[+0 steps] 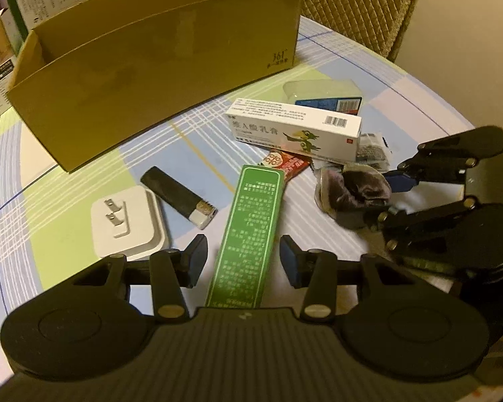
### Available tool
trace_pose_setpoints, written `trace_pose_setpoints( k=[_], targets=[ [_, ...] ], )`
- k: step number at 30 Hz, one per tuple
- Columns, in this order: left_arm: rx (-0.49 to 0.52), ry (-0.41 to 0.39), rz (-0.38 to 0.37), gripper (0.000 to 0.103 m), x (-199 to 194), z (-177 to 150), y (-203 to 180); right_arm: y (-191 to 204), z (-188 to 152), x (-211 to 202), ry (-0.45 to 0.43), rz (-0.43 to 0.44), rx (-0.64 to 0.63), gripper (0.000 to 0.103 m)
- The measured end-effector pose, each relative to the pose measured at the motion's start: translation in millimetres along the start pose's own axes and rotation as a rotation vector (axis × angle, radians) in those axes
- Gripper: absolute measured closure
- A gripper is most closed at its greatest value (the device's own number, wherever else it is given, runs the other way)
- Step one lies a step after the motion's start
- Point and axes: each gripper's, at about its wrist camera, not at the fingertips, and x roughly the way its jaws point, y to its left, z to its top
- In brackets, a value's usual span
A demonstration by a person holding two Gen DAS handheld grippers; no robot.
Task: Organize objects
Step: 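Grasp the brown scrunchie with the right tool while the left tool grasps the green medicine box, then carry scrunchie and green box into the cardboard box and open both tools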
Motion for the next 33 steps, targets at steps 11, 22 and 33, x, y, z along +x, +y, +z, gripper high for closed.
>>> trace_pose_setpoints(
  k=[11, 22, 33],
  targets=[
    [-0.035, 0.043, 0.059, 0.078, -9.2, -1.9, -10.9, -6.4, -4.5, -25.0, -0.001, 0.021, 0.034, 0.087],
    [-0.056, -0.011, 0.113, 0.078, -55.9, 11.5, -16.4, -7.0, 9.1, -66.6, -0.075, 0.036, 0.049, 0.087],
    [-0.118, -0.096, 0.119, 0.078, -95.0, 46.0, -5.7, -19.9, 46.5, -96.0, -0.137, 0.075, 0.081, 0.087]
  ],
)
